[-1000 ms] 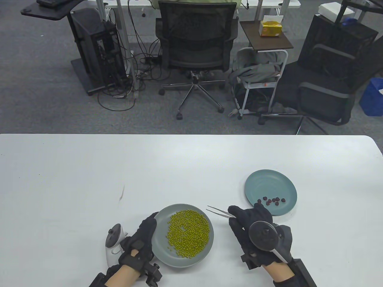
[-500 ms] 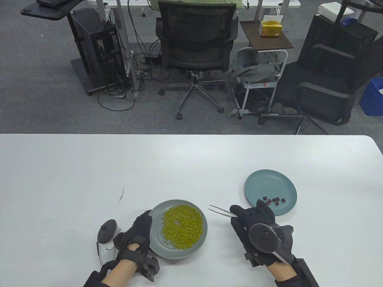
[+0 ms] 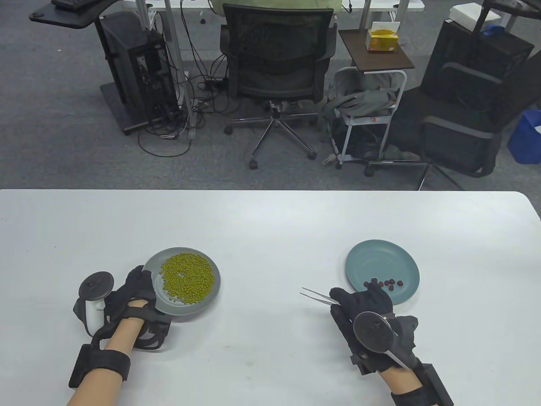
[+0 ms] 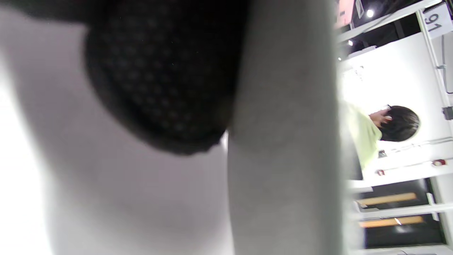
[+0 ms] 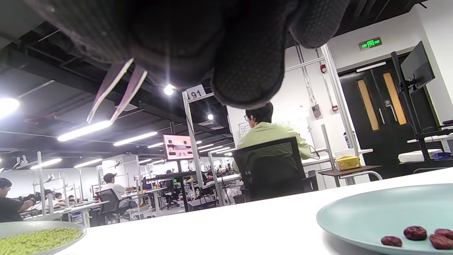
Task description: Pick cranberries with tweezers into plate
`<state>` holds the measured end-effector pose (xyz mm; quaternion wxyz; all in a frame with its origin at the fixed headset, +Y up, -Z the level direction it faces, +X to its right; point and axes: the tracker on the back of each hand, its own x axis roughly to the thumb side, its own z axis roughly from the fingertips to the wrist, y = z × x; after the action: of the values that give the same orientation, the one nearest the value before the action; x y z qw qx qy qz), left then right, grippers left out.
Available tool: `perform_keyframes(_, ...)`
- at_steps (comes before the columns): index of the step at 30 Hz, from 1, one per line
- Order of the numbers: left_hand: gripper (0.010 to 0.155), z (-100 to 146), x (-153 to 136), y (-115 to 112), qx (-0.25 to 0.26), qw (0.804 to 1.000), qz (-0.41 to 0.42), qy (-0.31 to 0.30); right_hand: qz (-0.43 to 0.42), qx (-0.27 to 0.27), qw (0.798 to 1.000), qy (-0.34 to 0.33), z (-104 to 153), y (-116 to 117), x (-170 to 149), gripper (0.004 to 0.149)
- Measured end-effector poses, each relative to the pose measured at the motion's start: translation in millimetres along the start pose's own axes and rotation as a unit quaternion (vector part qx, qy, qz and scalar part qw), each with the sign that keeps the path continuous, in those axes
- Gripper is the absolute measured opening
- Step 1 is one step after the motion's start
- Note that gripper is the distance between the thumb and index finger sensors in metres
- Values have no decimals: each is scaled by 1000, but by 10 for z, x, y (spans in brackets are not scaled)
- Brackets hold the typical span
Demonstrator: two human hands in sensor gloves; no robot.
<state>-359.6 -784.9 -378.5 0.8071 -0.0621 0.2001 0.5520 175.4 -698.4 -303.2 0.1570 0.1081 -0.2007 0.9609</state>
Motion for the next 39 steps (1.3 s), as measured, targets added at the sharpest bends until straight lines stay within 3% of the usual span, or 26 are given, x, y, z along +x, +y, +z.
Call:
perform_keyframes(7,57,-74,-139,66,27,999,-21,29,4,2,1000,-6,5,9,10,48)
perform_keyframes(12,58,-77,-174,59,-7,998,17,66,9,2,1000,-8,14,1,17,48)
perform_keyframes(17,62,-35,-130,132,-10,996,-35,86,10,6,1000,-10,11,14,20,48)
perform_keyframes(21,69,48,-135,181,-23,995,-32,95,14,7,1000,-11,17,4,28,47)
perform_keyframes(25,72,150,-91,263,-1,991,-108,81,13,2,1000,-13,27,-15,54,47)
perform_keyframes(29,72,289,74,336,36,970,-234,59,10,-1,1000,-13,34,-31,63,47)
perform_keyframes(31,70,385,252,273,51,946,-321,-4,10,-5,1000,-16,36,-30,64,47)
perform_keyframes(33,68,581,518,87,82,901,-415,-97,15,-16,999,-23,37,-41,77,47)
perform_keyframes(35,66,900,765,-247,55,881,-421,-206,12,-23,999,-23,44,-60,84,47)
perform_keyframes(38,68,1289,946,-660,36,858,-414,-300,6,-27,999,-22,52,-60,81,47)
perform_keyframes(39,69,1401,984,-802,28,843,-420,-336,6,-29,999,-21,53,-59,79,47)
